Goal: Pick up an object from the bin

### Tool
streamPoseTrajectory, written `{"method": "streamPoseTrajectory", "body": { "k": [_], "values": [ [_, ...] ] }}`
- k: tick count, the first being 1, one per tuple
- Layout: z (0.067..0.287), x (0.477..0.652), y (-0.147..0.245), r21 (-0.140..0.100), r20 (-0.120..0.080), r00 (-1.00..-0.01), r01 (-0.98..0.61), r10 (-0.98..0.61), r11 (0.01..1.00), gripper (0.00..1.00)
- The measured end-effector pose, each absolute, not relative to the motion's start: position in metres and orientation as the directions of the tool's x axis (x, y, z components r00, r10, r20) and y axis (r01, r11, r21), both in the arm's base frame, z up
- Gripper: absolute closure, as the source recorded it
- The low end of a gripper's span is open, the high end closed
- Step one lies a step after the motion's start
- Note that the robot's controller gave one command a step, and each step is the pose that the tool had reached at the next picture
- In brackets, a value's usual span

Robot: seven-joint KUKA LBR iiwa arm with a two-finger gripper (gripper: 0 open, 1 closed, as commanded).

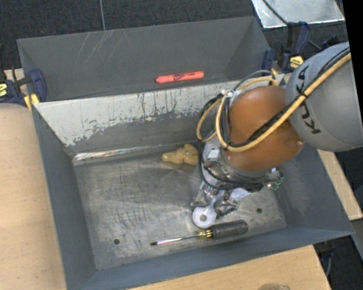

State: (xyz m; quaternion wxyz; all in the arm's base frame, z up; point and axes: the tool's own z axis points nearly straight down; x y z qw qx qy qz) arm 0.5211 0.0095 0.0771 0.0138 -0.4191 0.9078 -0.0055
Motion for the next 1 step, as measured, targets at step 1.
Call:
{"method": "streamPoseTrajectory", "body": {
  "k": [1],
  "values": [
    [0.1563,0.4990,0.0029,0.000,-0.001,-0.733,-0.681,-0.681,0.733,1.00]
  ]
}}
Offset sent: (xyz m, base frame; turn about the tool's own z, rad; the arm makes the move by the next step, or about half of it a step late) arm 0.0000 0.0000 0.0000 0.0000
